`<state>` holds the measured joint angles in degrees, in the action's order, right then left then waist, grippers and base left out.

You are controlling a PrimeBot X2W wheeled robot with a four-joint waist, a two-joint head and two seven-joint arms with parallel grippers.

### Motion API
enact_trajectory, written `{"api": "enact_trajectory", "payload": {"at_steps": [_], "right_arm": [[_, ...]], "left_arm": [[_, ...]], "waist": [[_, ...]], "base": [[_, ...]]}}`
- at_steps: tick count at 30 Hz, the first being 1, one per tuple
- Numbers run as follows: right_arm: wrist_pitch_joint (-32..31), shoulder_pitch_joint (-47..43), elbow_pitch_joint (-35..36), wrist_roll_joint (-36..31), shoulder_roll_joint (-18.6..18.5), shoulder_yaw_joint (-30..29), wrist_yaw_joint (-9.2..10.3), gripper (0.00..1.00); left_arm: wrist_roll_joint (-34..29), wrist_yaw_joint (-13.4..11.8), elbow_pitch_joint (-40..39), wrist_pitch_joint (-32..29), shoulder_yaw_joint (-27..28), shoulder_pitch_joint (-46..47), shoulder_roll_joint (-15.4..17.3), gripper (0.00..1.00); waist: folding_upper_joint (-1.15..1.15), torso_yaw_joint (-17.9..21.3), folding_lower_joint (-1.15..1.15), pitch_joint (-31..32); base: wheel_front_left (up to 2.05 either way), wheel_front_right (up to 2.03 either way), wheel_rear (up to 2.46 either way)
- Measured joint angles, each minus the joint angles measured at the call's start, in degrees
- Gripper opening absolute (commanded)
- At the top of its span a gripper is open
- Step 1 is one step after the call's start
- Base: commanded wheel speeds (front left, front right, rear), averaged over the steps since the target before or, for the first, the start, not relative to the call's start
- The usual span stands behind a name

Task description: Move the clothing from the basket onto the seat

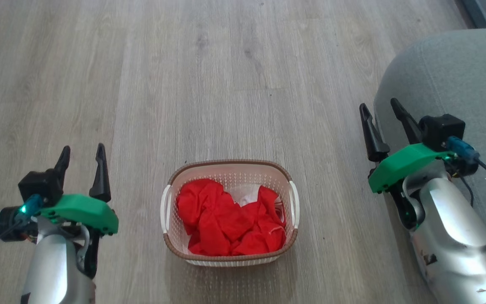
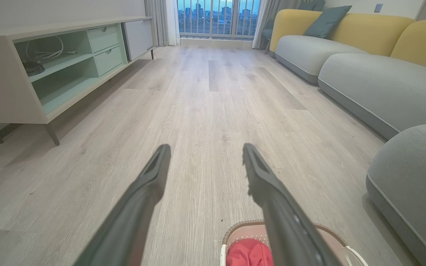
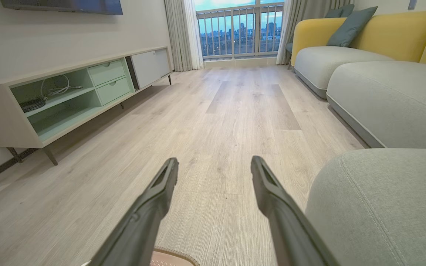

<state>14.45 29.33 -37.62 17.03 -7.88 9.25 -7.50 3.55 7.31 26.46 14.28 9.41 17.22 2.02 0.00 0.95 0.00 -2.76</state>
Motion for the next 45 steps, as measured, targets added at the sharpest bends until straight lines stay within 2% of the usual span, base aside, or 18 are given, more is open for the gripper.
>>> {"api": "enact_trajectory", "payload": {"at_steps": [12,25,36,45], "right_arm": [[0.0,3.4,6.7,-1.4,-0.1,-1.5,0.0,1.0],[0.0,13.7,13.7,-3.2,-0.7,-4.5,0.0,1.0],[0.0,19.3,16.2,-4.3,-1.2,-5.1,0.0,1.0],[0.2,20.9,17.5,-4.5,-1.0,-4.9,0.0,1.0]], "left_arm": [[3.2,0.1,-1.2,0.0,-2.7,3.1,0.0,1.0],[8.1,-0.7,-0.8,0.0,-11.4,11.8,-0.1,1.0],[8.6,-2.0,7.9,0.2,-21.4,20.7,-0.1,1.0],[7.4,-3.0,17.4,0.2,-27.3,27.4,-0.1,1.0]], "waist": [[0.0,0.4,0.0,-7.3],[0.0,1.4,0.02,-24.3],[0.0,3.5,0.02,-37.4],[0.0,5.6,0.01,-43.2]], "base": [[0.0,0.0,0.0],[0.0,0.0,0.0],[0.0,0.0,0.0],[0.0,0.0,0.0]]}}
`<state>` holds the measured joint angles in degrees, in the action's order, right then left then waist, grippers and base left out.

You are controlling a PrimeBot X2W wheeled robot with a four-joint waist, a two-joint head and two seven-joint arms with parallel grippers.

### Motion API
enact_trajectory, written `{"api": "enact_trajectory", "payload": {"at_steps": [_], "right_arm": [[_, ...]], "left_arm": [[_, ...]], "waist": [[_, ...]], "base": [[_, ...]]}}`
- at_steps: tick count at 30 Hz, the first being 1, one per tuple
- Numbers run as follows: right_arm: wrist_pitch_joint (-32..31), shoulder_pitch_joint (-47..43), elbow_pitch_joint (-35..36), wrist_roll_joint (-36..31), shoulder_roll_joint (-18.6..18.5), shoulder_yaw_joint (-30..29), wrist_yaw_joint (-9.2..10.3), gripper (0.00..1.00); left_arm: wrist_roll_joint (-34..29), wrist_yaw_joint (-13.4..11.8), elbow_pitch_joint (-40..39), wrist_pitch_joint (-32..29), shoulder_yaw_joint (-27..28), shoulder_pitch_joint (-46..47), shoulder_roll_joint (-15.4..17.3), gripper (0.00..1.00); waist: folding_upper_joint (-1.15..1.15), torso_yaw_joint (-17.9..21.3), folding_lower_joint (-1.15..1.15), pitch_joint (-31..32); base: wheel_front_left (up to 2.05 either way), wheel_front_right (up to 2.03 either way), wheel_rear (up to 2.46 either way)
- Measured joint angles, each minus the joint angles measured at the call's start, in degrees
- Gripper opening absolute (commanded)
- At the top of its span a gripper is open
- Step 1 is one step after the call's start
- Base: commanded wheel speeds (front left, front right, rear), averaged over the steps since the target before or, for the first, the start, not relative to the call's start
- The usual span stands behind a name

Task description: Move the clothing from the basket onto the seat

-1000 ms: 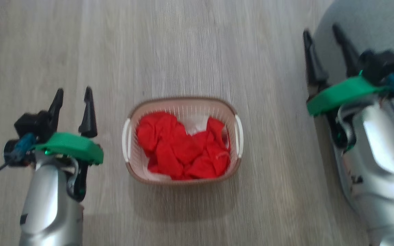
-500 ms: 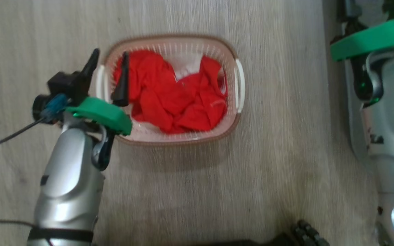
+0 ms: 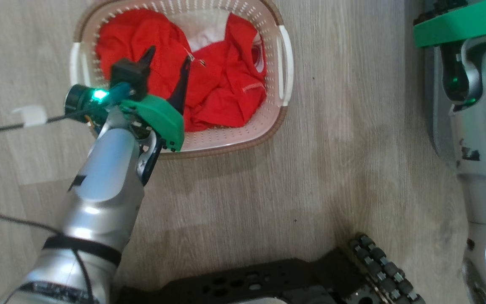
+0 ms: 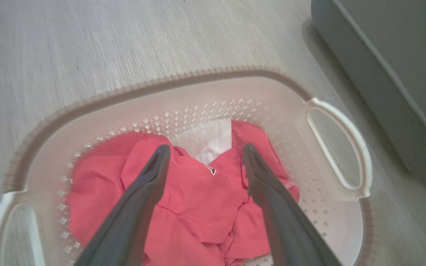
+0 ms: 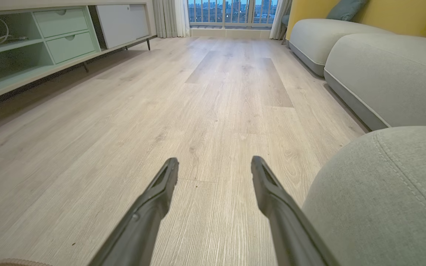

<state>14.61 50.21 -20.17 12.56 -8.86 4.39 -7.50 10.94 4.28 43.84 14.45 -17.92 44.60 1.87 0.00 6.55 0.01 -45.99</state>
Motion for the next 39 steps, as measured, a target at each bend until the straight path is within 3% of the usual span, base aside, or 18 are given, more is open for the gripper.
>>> {"api": "enact_trajectory", "payload": {"at_steps": [12,20,27,33,34,35,39], "right_arm": [[0.0,1.2,1.4,-0.5,1.4,1.1,0.0,1.0],[0.0,1.9,2.0,-0.5,2.4,0.8,0.0,1.0],[0.0,2.0,2.7,-0.5,3.3,0.4,0.0,1.0],[0.0,2.0,3.2,-0.4,3.9,0.4,0.0,1.0],[0.0,2.0,3.2,-0.3,4.0,0.4,0.0,1.0],[0.0,2.0,3.3,-0.3,4.0,0.4,0.0,1.0],[0.0,2.0,3.3,0.0,4.1,0.4,0.0,1.0]], "left_arm": [[-4.1,-4.6,19.1,0.0,-8.9,10.9,0.0,1.0],[-7.3,-11.0,28.2,-1.1,-11.9,18.3,0.2,1.0],[-11.4,-12.3,29.7,-5.3,-16.3,21.4,1.9,1.0],[-14.0,-12.0,30.2,-9.1,-19.5,22.5,2.8,1.0],[-13.9,-11.9,30.3,-9.6,-19.5,22.5,2.8,0.43],[-13.9,-11.9,30.3,-9.9,-19.5,22.5,2.9,0.0],[-12.3,-11.3,30.4,-9.2,-19.0,22.4,2.9,0.0]], "waist": [[0.0,2.8,-0.01,-4.9],[0.0,4.6,-0.01,-8.2],[0.0,5.9,-0.01,-10.5],[0.0,6.9,0.0,-11.7],[0.0,6.9,-0.01,-11.8],[0.0,7.0,-0.01,-11.8],[0.0,7.2,0.0,-11.8]], "base": [[0.0,0.0,0.0],[0.0,0.0,0.0],[0.0,0.0,0.0],[0.0,0.0,0.0],[0.0,0.0,0.0],[0.0,0.0,0.0],[0.0,0.0,0.0]]}}
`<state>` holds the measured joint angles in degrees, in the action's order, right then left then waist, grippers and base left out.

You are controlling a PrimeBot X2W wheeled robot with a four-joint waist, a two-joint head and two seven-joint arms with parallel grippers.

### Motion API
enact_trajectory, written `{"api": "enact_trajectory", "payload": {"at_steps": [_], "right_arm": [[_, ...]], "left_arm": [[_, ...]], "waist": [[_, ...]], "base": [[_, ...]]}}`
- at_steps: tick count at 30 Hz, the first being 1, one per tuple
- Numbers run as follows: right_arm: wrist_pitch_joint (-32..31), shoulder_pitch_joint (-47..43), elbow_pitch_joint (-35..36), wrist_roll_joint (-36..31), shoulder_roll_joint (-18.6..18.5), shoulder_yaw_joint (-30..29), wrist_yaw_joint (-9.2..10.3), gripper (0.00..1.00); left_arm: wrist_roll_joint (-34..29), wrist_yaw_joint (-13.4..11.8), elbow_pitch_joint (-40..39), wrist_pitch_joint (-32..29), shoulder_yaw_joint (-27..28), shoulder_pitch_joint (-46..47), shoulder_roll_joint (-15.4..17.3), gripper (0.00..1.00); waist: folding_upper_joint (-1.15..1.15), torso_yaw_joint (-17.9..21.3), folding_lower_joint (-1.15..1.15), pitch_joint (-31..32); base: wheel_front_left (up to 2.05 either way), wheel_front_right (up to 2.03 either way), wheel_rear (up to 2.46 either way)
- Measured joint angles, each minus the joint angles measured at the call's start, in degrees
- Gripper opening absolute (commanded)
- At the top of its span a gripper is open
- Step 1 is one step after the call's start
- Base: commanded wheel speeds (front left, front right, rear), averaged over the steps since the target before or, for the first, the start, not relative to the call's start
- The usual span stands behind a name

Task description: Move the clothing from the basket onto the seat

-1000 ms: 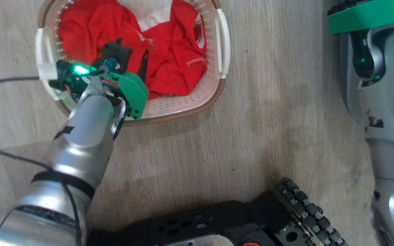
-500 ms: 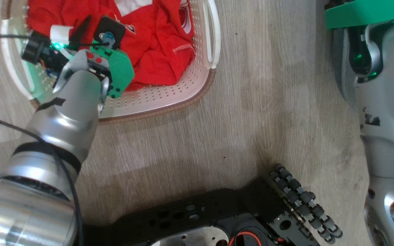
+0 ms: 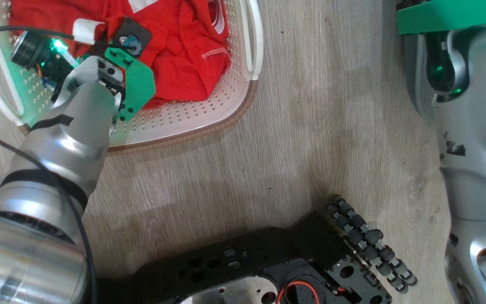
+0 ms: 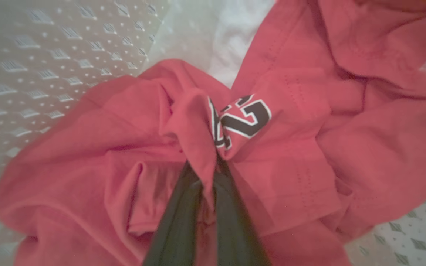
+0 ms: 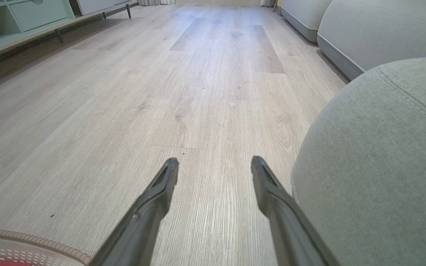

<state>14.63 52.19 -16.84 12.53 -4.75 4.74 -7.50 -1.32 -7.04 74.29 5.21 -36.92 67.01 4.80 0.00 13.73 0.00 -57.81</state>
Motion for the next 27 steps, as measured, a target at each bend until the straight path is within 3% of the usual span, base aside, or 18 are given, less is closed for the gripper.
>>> {"api": "enact_trajectory", "payload": {"at_steps": [6,18,27], "right_arm": [[0.0,0.0,-0.2,0.1,0.0,0.0,0.0,1.0],[0.0,-1.6,-3.7,0.1,-1.3,2.1,0.0,1.0],[0.0,-5.5,-7.5,0.7,-3.0,4.0,0.0,1.0]], "left_arm": [[3.0,0.4,0.1,4.0,1.5,-0.6,-0.7,0.0],[10.1,5.5,-0.5,8.6,5.0,-4.3,-2.3,0.0],[14.9,6.9,-10.7,9.1,7.8,-11.2,-2.8,0.0]], "waist": [[0.0,-0.6,0.0,1.9],[0.0,-4.1,-0.01,11.2],[0.0,-6.7,-0.01,20.7]], "base": [[0.0,0.0,0.0],[0.0,0.0,0.0],[0.0,0.0,0.0]]}}
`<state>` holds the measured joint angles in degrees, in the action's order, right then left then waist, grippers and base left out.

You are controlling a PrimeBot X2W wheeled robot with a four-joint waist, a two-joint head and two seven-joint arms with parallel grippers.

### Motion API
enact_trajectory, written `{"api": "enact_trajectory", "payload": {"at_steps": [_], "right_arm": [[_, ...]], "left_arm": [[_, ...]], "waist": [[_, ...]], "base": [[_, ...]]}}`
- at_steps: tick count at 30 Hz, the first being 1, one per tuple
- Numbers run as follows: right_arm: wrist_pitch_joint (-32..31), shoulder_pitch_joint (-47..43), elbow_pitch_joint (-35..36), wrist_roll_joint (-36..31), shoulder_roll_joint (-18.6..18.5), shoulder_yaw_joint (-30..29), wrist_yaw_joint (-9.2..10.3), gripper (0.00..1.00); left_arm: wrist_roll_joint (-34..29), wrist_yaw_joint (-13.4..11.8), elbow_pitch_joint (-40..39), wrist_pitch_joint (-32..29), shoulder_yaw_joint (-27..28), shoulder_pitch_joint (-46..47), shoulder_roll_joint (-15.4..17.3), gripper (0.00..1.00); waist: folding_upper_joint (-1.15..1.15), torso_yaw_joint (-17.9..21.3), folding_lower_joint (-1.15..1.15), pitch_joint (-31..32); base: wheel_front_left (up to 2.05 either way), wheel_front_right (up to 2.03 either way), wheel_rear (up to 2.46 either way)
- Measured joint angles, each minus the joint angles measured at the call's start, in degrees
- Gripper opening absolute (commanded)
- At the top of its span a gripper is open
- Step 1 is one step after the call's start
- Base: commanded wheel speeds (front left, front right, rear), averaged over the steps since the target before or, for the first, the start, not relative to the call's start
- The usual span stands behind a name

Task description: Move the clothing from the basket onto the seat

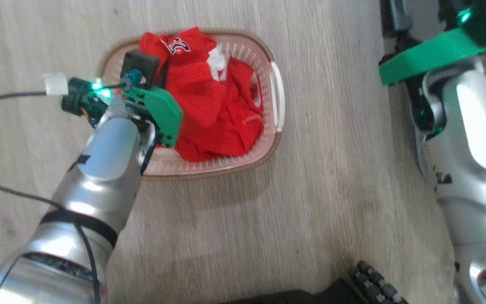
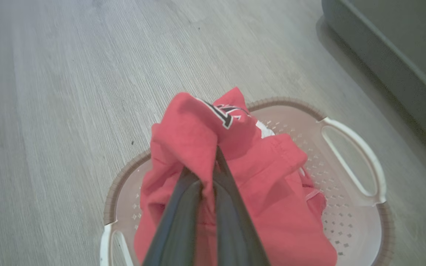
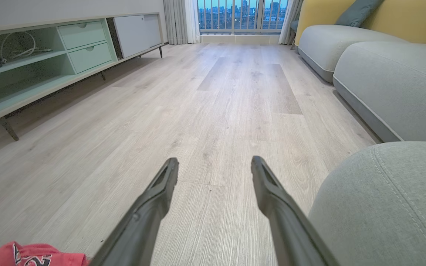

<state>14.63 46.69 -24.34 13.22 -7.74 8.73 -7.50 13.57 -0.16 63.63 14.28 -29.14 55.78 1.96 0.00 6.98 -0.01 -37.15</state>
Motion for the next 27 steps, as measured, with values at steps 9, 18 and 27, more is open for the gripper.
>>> {"api": "enact_trajectory", "payload": {"at_steps": [9,18,27], "right_arm": [[0.0,-6.9,-4.6,0.5,-0.1,1.3,0.0,1.0],[0.0,-11.9,-7.0,1.5,-0.9,2.9,0.0,1.0],[0.0,-14.9,-8.4,2.1,-1.1,2.9,0.0,1.0]], "left_arm": [[2.6,0.1,-11.7,0.0,2.6,-8.5,0.0,0.0],[3.1,0.6,-22.9,0.0,5.0,-10.5,0.0,0.0],[2.4,1.6,-32.9,0.1,5.2,-10.5,-0.1,0.0]], "waist": [[0.0,-2.5,0.0,10.7],[0.0,-4.2,0.0,19.3],[0.0,-4.8,0.0,24.8]], "base": [[0.0,0.0,0.0],[0.0,0.0,0.0],[0.0,0.0,0.0]]}}
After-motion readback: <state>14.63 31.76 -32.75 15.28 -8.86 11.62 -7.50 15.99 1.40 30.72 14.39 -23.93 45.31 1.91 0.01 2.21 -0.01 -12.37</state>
